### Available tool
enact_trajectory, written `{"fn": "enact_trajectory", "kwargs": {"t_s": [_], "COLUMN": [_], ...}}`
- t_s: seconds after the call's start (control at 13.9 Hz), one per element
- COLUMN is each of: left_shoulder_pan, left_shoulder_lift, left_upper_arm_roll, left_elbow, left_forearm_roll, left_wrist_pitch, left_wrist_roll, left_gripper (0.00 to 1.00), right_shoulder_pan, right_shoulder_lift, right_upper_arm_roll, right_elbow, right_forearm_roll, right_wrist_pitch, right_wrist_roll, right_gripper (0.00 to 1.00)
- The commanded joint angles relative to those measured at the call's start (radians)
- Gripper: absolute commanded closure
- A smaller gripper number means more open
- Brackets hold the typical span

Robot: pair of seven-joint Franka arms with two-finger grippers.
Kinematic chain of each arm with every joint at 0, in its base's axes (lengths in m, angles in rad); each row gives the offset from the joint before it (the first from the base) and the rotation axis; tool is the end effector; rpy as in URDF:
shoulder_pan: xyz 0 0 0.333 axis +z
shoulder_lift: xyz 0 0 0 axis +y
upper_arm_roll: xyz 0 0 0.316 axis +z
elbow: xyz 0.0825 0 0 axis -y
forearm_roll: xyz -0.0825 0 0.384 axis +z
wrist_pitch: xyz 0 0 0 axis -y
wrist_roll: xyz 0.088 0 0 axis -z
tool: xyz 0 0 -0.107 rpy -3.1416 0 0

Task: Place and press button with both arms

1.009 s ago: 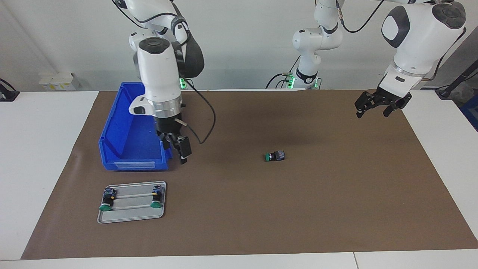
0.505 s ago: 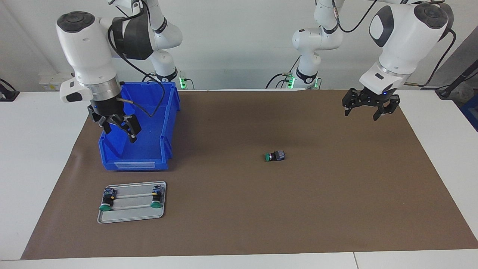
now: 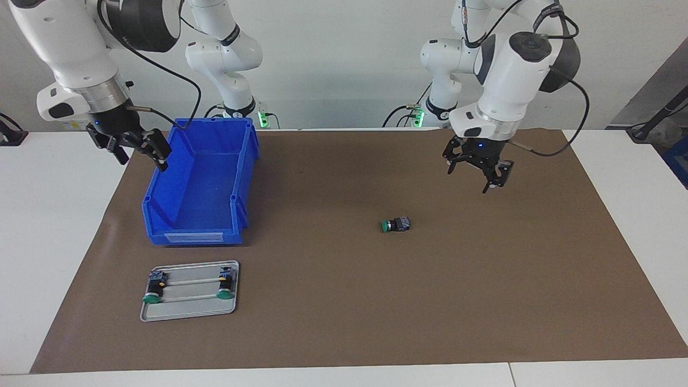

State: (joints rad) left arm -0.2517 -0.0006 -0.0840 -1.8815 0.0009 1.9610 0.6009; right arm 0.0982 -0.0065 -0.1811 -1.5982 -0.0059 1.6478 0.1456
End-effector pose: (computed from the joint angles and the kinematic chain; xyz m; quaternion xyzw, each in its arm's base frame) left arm 0.5377 -0.1875 0.5108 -0.8916 0.4511 -0.0396 0.0057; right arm 0.5580 -0.0473 0.6220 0.9931 -0.1138 0.0281 0.0015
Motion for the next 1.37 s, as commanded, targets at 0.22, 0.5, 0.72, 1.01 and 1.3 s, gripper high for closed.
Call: {"fn": "enact_trajectory", "kwargs": {"t_s": [0.22, 0.5, 0.72, 1.01, 1.3], "left_shoulder_pan": [-0.077, -0.077, -0.101, -0.123, -0.123], "left_shoulder_lift": [0.008, 0.040, 0.037, 0.034, 0.033], "left_upper_arm_roll": [0.018, 0.018, 0.020, 0.021, 0.023], "left_elbow": [-0.111, -0.148, -0.221, -0.245, -0.245], "left_forearm_roll": [-0.211, -0.233, -0.233, -0.234, -0.233], "left_wrist_pitch": [0.157, 0.261, 0.356, 0.395, 0.388], "left_wrist_roll": [0.227, 0.351, 0.417, 0.428, 0.396], "left_gripper": [0.04, 0.05, 0.13, 0.09, 0.00], "right_shoulder_pan": [0.011, 0.011, 0.009, -0.083, 0.015], "right_shoulder_lift": [-0.046, -0.064, -0.064, -0.064, -0.067], "right_upper_arm_roll": [0.011, 0.012, 0.014, 0.124, 0.033], "right_elbow": [-0.037, -0.075, -0.078, -0.075, -0.075], "right_forearm_roll": [-0.025, -0.029, -0.028, -0.031, -0.031], "right_wrist_pitch": [-0.037, -0.036, -0.014, -0.014, -0.017], "right_wrist_roll": [-0.101, -0.124, -0.124, -0.112, -0.092], "right_gripper": [0.00, 0.00, 0.00, 0.00, 0.00]}}
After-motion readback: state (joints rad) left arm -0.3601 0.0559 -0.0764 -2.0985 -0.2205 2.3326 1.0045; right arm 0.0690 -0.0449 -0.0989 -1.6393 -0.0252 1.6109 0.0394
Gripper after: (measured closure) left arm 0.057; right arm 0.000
